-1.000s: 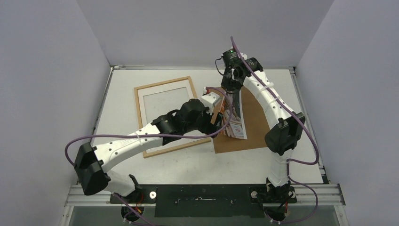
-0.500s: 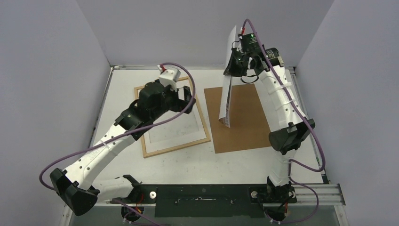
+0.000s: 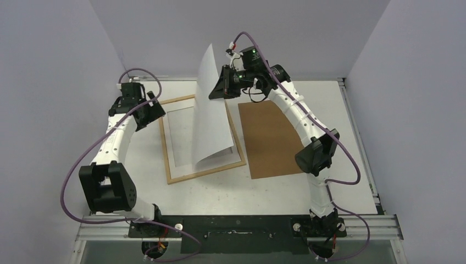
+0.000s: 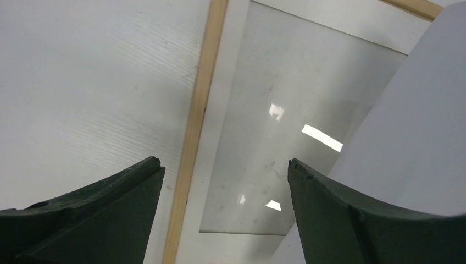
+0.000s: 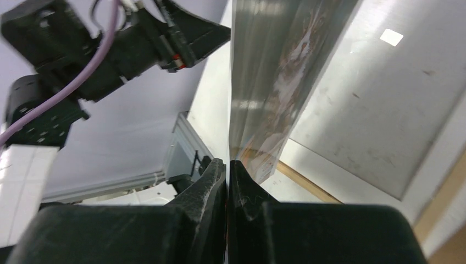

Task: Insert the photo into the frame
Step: Turn over the photo from the photo frame.

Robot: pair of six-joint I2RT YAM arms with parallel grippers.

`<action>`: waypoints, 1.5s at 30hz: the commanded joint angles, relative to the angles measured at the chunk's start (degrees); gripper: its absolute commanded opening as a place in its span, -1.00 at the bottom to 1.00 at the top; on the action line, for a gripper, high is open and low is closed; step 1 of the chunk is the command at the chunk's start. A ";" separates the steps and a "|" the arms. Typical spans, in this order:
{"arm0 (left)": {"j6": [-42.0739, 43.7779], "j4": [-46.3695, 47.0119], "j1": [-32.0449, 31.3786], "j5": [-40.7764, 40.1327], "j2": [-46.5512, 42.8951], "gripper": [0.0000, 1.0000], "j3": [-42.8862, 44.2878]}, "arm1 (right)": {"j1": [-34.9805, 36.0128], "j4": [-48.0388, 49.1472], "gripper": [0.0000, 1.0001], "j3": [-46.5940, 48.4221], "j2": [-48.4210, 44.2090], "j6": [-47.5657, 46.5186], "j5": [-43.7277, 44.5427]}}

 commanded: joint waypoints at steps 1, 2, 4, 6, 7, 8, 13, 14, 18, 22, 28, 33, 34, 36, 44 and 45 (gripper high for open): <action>-2.57 1.23 5.30 5.75 3.41 0.57 -0.35 | -0.56 12.59 -1.00 0.27 3.22 6.49 -7.89; -2.70 1.34 6.07 6.67 4.73 0.51 -0.17 | -0.82 13.43 -1.00 0.29 4.61 7.05 -8.39; -2.81 1.73 7.16 6.90 7.34 0.44 0.04 | -1.29 14.58 -1.00 0.39 7.86 7.81 -9.18; -2.89 2.60 8.01 7.52 9.89 0.35 0.00 | -1.60 15.57 -1.00 0.38 11.02 8.22 -10.19; -3.15 2.77 8.32 7.82 11.32 0.31 0.13 | -1.72 16.12 -1.00 0.36 12.49 8.35 -10.90; -3.45 3.23 8.60 8.23 12.67 0.27 0.24 | -2.01 16.01 -1.00 0.37 14.06 8.30 -11.18; -3.70 5.10 8.83 9.39 18.82 0.18 1.08 | -3.64 12.92 -0.98 -0.51 19.73 4.13 -11.43; -3.69 5.14 8.83 9.18 19.92 0.15 1.43 | -4.06 12.90 -0.96 -1.36 20.31 3.40 -11.28; -5.51 4.20 8.83 3.49 22.47 0.08 1.83 | -5.64 13.61 -0.96 -4.27 22.14 1.02 -10.76; -6.08 6.11 8.92 1.22 22.84 0.08 1.06 | -6.27 16.23 -0.96 -5.99 22.70 0.07 -10.89; -5.54 8.68 8.92 7.24 24.42 0.08 1.47 | -6.05 17.04 -0.97 -5.14 25.08 -2.07 -11.29; -6.69 8.52 9.16 6.80 23.86 0.05 1.80 | -5.52 19.61 -0.97 -6.61 25.04 -1.62 -11.31; -6.87 8.63 9.37 6.40 23.51 0.02 1.79 | -5.48 20.49 -0.97 -6.99 24.95 -0.96 -11.53; -6.67 8.90 9.75 6.49 23.19 -0.01 1.94 | -5.47 22.12 -0.97 -7.75 24.30 0.27 -11.98; -4.89 9.41 10.02 11.64 26.66 -0.09 3.25 | -5.65 23.61 -0.97 -7.66 23.59 3.06 -12.54; -4.62 9.75 10.02 12.79 26.91 -0.09 3.31 | -5.51 23.84 -0.97 -7.74 23.43 3.40 -12.82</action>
